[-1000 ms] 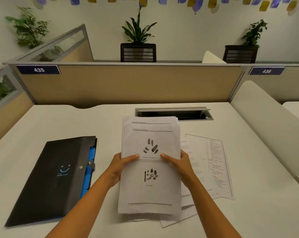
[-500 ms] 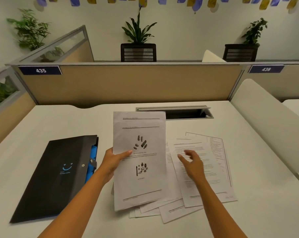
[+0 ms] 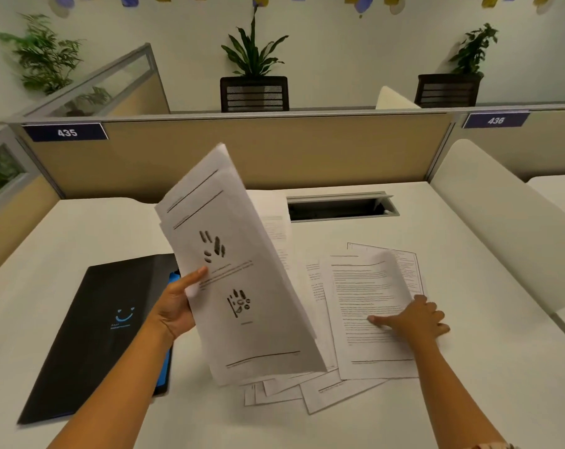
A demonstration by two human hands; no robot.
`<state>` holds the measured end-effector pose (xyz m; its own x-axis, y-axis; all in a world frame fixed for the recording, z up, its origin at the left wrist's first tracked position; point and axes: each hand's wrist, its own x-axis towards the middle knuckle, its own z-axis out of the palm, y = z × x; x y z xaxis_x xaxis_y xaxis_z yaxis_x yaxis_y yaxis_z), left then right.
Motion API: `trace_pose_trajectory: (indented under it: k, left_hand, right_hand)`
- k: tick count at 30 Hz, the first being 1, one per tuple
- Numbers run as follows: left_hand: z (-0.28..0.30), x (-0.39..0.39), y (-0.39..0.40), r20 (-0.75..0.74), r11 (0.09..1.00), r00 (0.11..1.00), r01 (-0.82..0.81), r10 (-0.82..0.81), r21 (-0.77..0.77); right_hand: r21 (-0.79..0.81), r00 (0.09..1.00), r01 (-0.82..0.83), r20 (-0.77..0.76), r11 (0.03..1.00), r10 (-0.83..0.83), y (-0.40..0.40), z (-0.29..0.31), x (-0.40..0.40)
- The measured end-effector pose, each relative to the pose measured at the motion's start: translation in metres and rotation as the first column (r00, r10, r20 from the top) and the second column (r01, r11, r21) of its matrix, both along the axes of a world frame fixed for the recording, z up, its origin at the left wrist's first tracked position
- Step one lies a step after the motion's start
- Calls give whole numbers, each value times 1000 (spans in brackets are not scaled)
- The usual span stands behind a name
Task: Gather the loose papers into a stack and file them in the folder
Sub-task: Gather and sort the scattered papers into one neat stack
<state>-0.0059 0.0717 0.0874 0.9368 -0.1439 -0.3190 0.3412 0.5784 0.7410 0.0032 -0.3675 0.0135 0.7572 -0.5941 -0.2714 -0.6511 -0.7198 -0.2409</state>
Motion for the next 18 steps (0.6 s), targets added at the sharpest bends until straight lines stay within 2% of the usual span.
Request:
trace_pose_trajectory:
  k: [6,10,15,18]
  left_hand:
    - [-21,-4,-11,-113,994,993,14,-27,-111]
    - [-28,-1,-23,-158,994,983,79,-90,-76]
    - [-24,-1,-36,-158,984,972,179,-175,8]
    - [-23,1,-43,-153,980,968,196,-198,-31]
  right_hand:
    - [233,950,-31,310,972,-44,6,9,-3]
    - [258,914,-115,406,959,1,25,12,-1]
    - [383,843,-165,533,909,-72,50,22,-1]
    - [471,803,-234,586,850,-103,63,22,-2]
